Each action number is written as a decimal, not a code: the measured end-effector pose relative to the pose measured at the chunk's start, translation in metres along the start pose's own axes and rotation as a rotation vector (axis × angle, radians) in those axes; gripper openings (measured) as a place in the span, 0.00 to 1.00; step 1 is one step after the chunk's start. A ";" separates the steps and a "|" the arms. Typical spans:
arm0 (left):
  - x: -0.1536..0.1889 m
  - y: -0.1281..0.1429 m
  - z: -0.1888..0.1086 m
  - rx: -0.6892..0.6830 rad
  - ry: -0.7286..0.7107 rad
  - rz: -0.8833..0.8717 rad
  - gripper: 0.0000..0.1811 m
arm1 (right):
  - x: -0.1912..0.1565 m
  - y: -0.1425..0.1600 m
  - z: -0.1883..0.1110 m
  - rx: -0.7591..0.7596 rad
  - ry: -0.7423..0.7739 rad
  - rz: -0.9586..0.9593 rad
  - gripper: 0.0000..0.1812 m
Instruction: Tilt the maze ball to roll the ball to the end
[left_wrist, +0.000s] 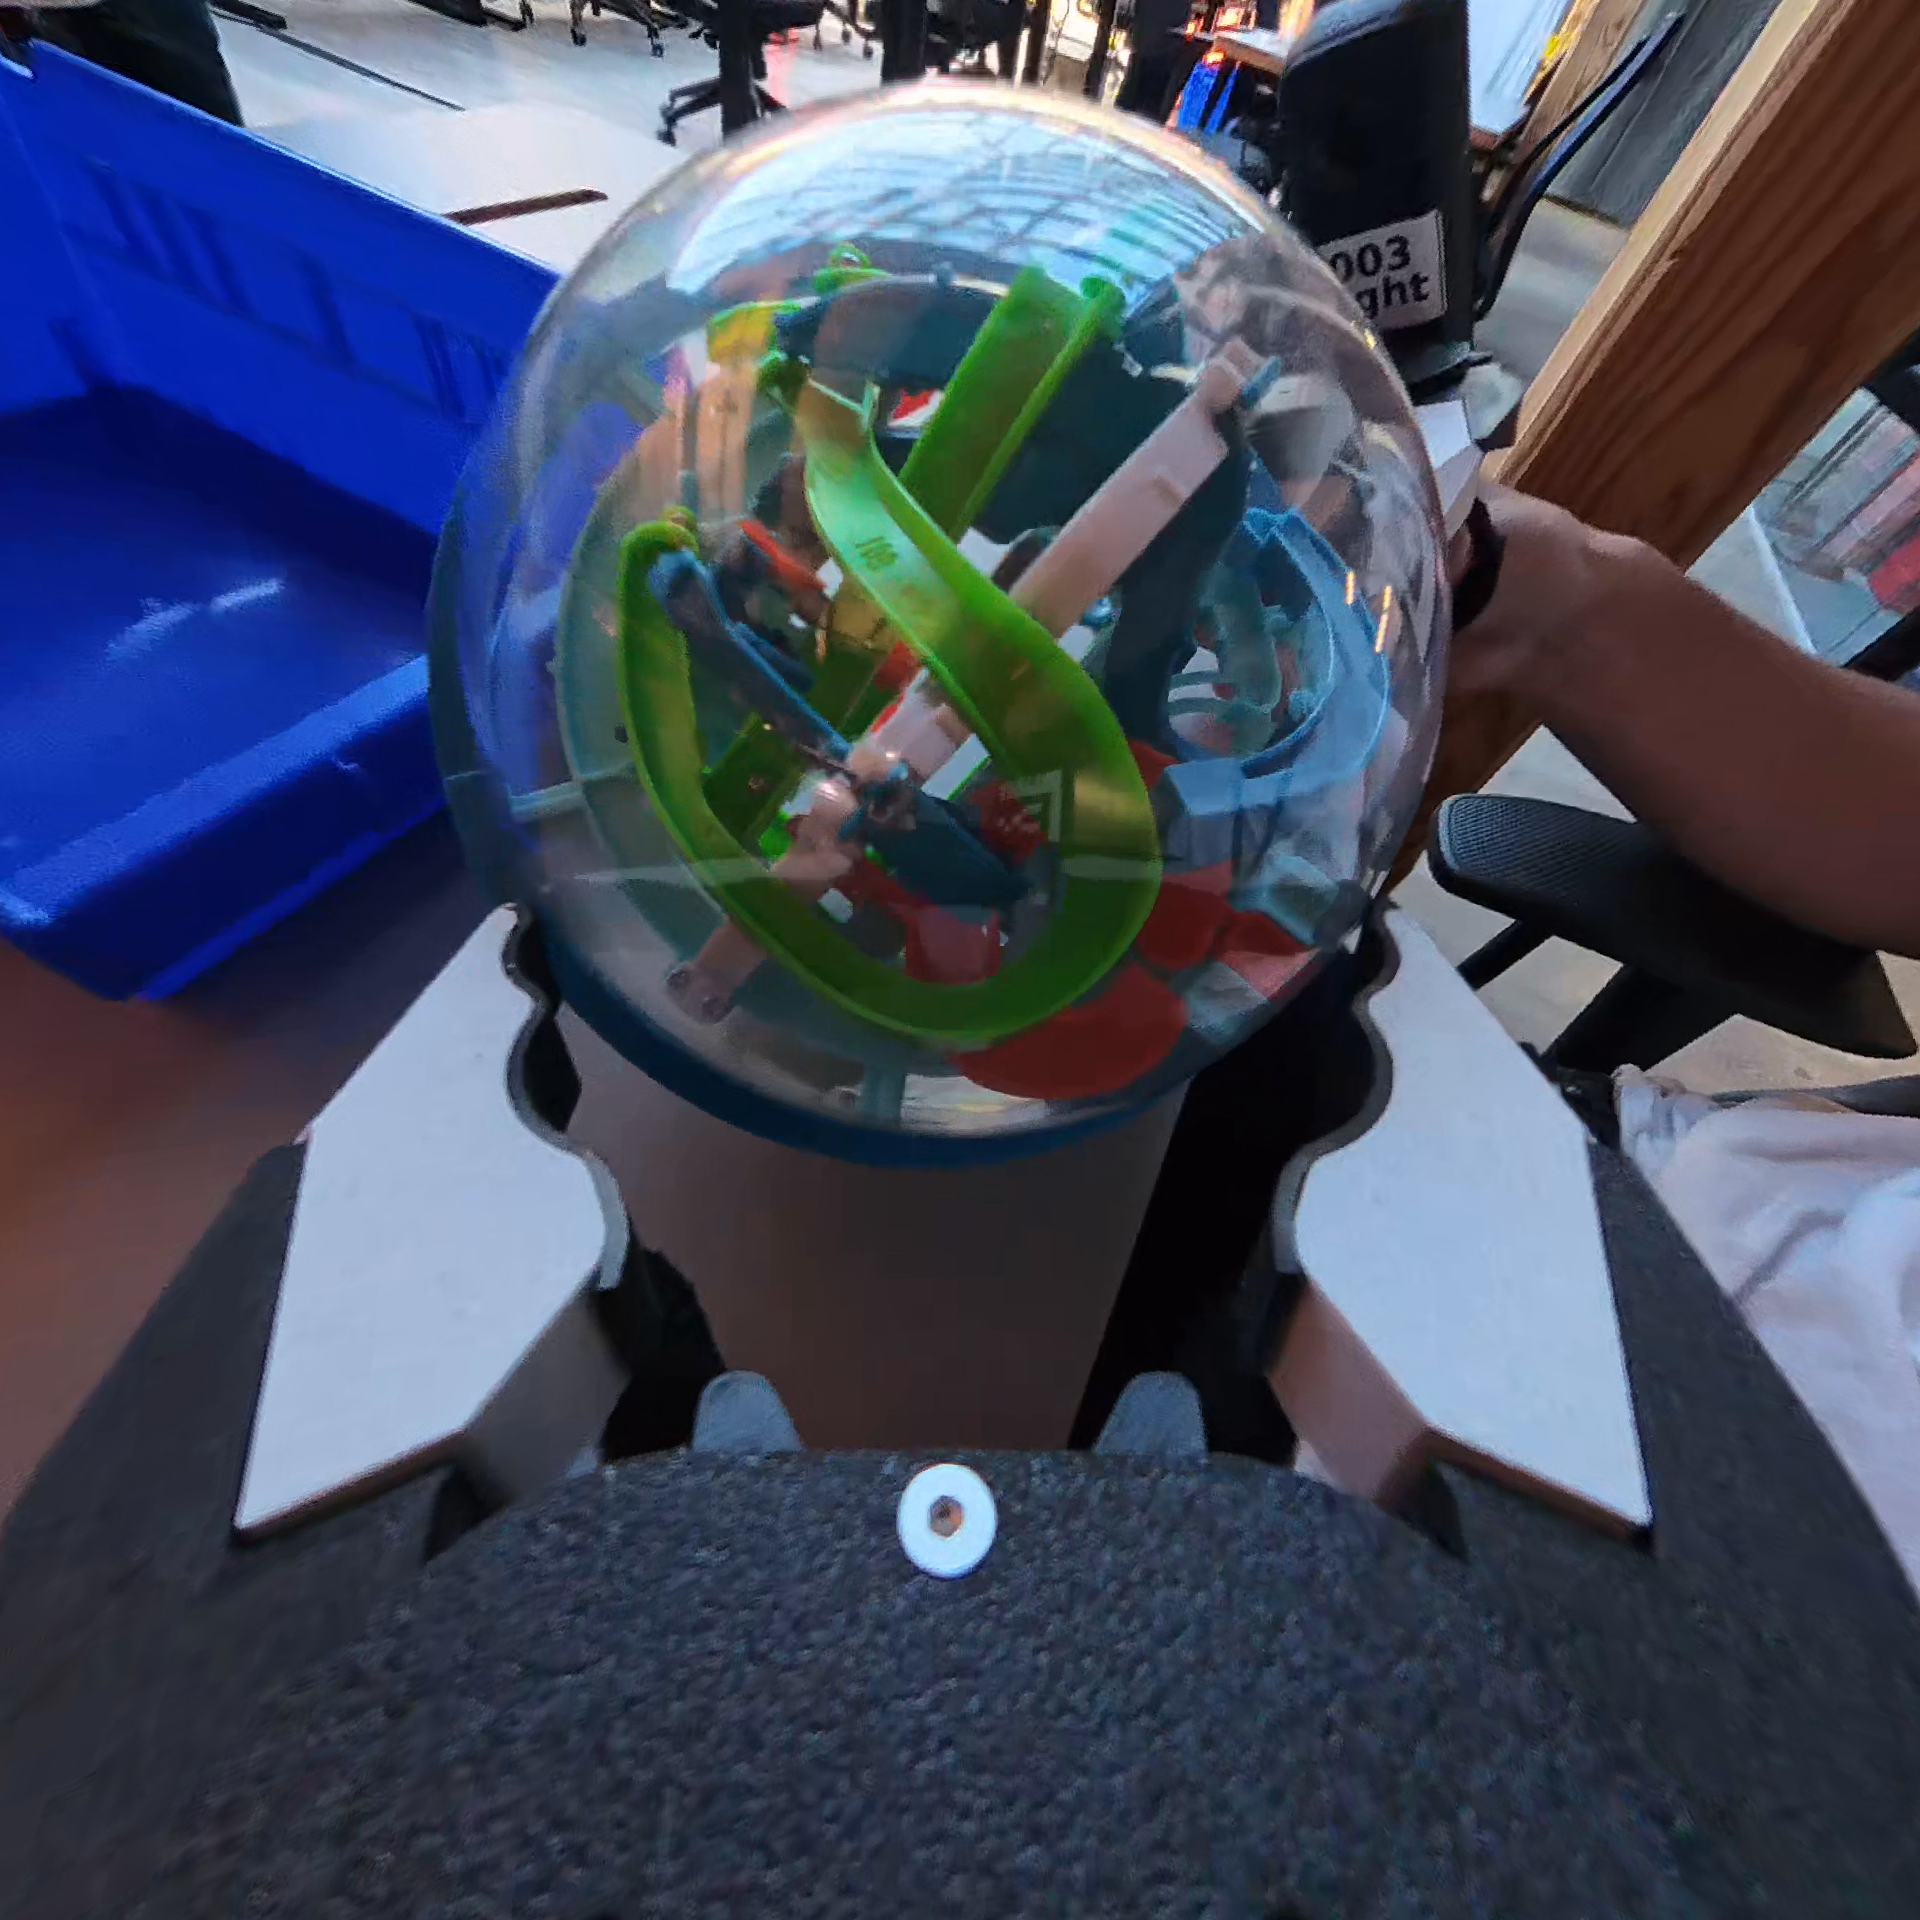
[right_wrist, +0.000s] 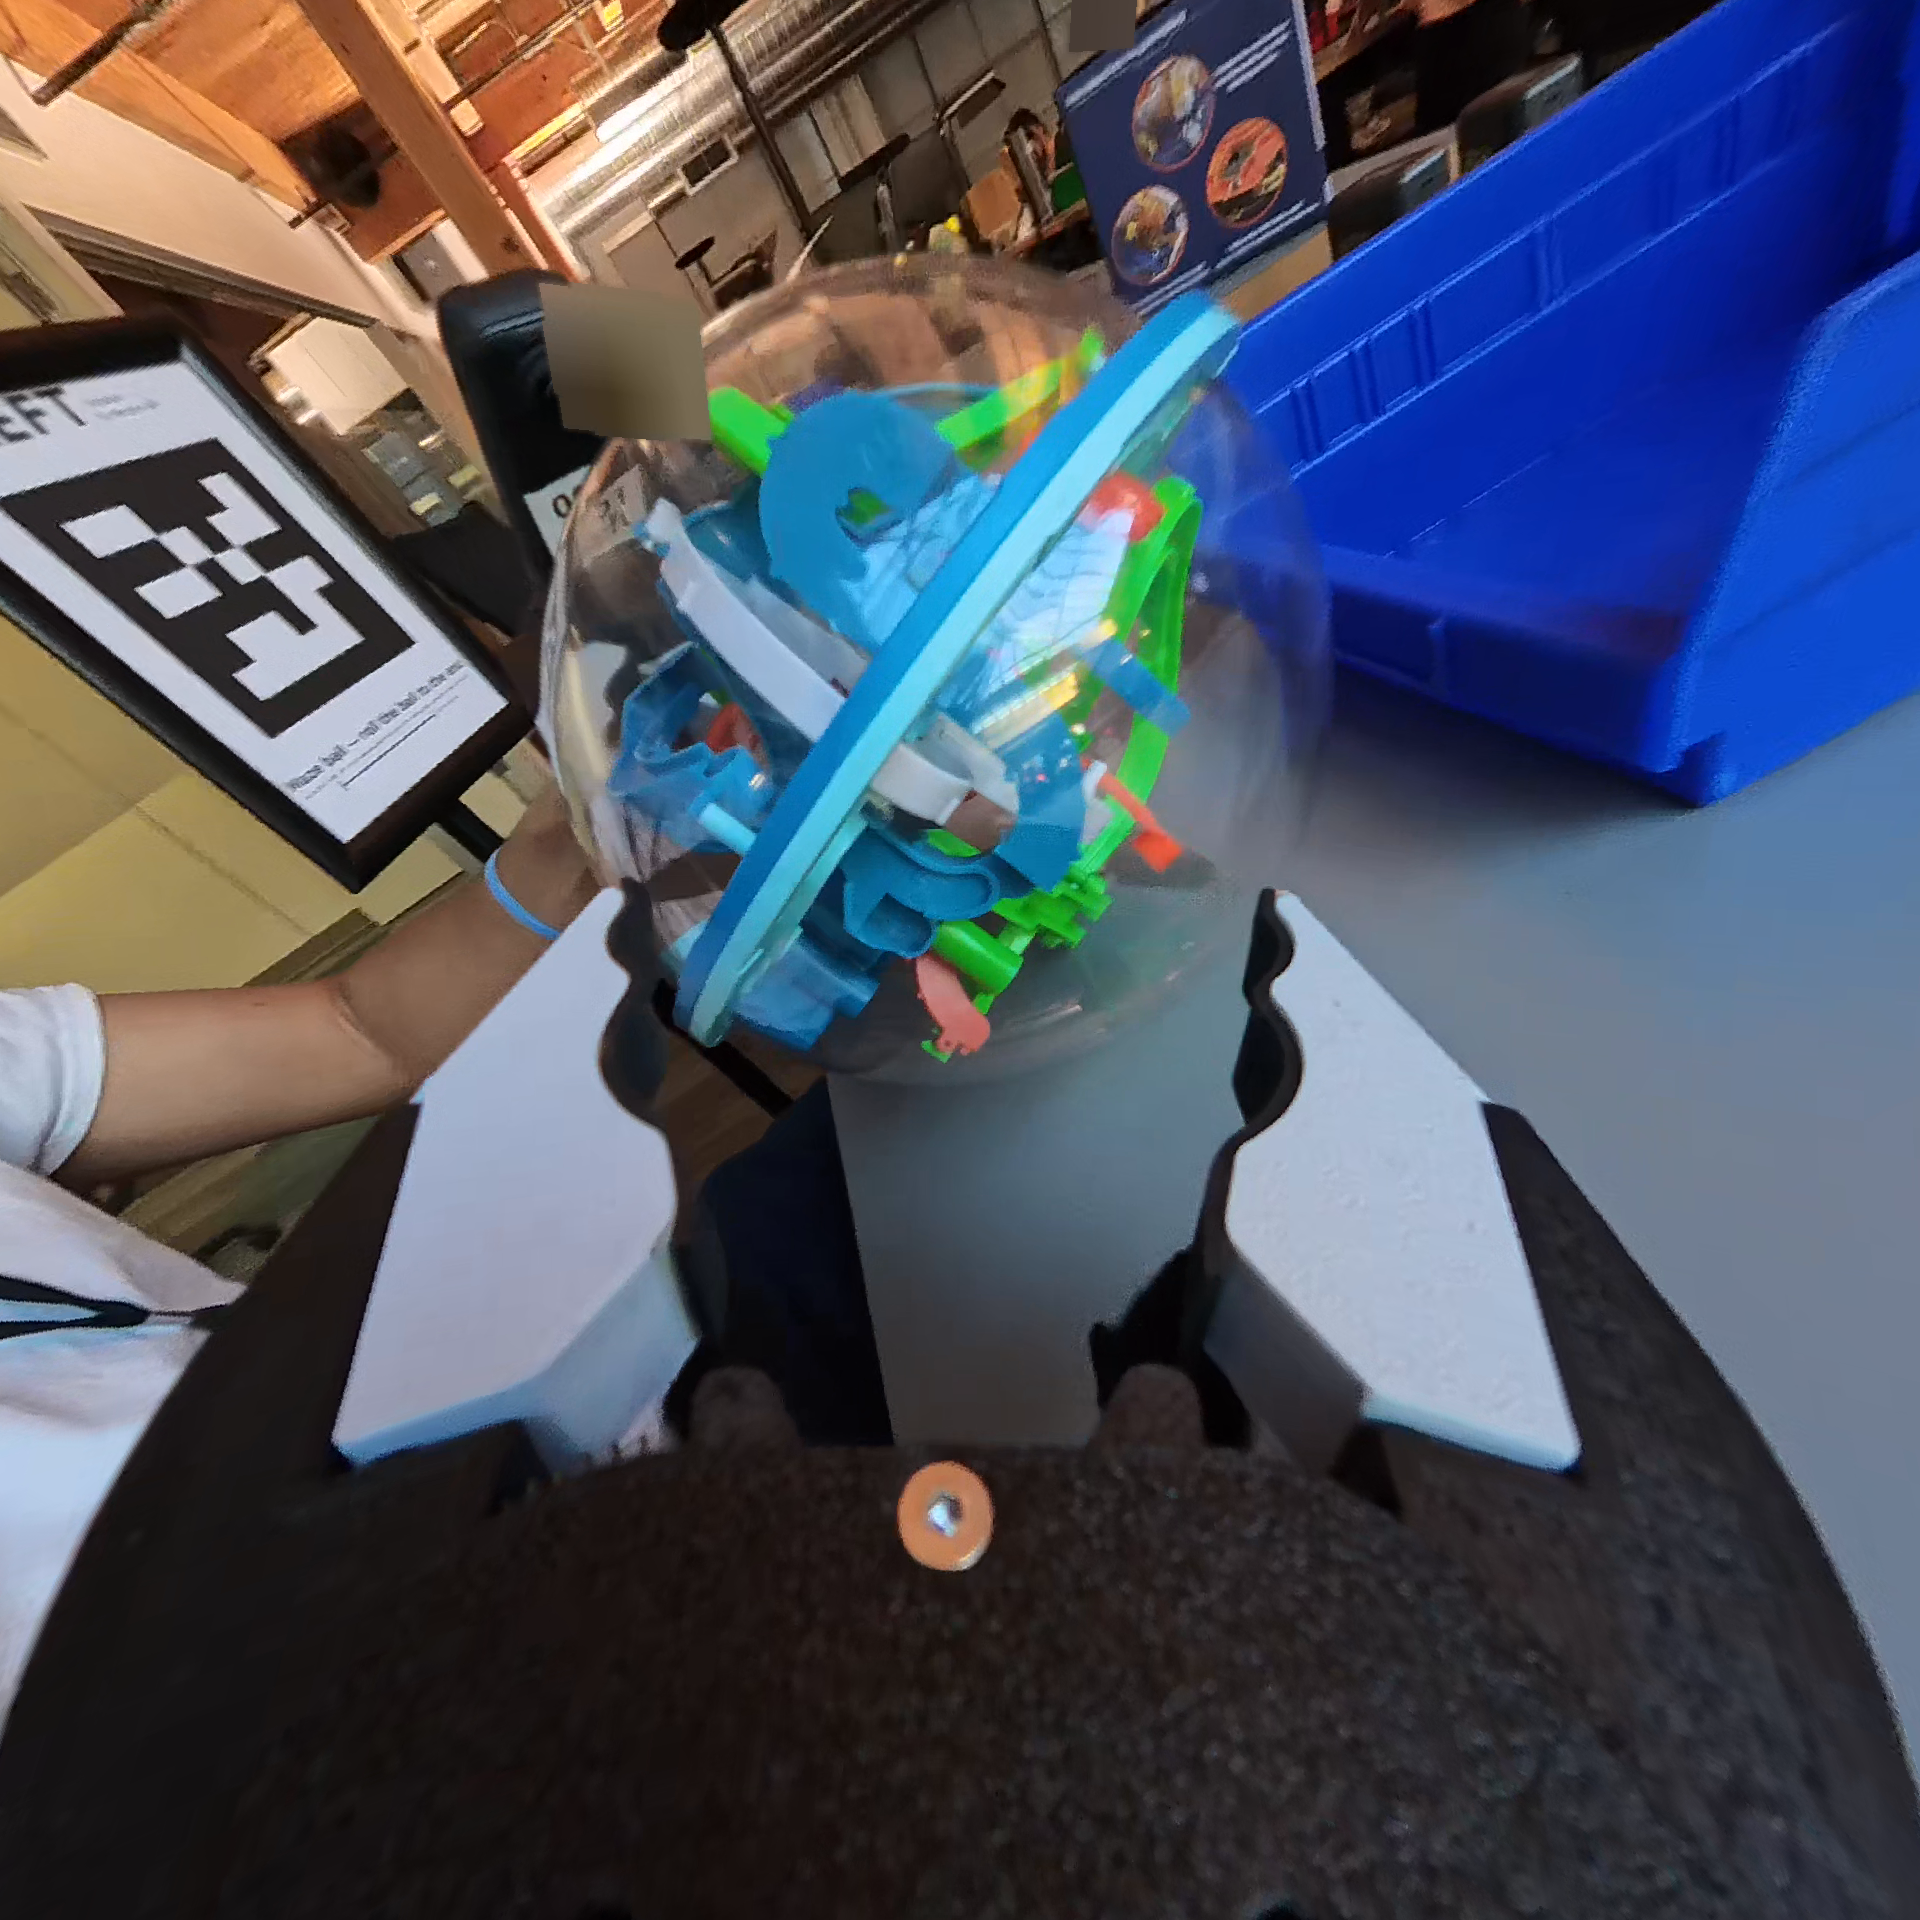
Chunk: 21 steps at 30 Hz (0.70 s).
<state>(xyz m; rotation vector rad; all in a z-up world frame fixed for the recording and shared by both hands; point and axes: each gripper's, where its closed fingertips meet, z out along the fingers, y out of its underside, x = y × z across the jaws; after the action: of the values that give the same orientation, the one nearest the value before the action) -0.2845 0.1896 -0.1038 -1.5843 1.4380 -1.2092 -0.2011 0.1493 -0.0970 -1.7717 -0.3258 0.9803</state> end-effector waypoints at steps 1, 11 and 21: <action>-0.003 -0.002 -0.005 0.010 -0.001 -0.017 0.81 | 0.004 -0.003 -0.005 0.011 0.029 -0.011 0.61; -0.006 0.032 -0.063 0.076 -0.085 -0.138 0.81 | 0.013 0.021 -0.064 -0.031 0.399 -0.195 0.64; 0.053 0.037 -0.024 0.070 -0.089 -0.061 0.77 | -0.070 0.044 0.012 -0.026 0.214 -0.208 0.70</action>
<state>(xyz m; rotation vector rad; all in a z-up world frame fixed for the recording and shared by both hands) -0.3222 0.1341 -0.1190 -1.6234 1.2859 -1.1948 -0.2643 0.0949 -0.1047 -1.8068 -0.3792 0.6358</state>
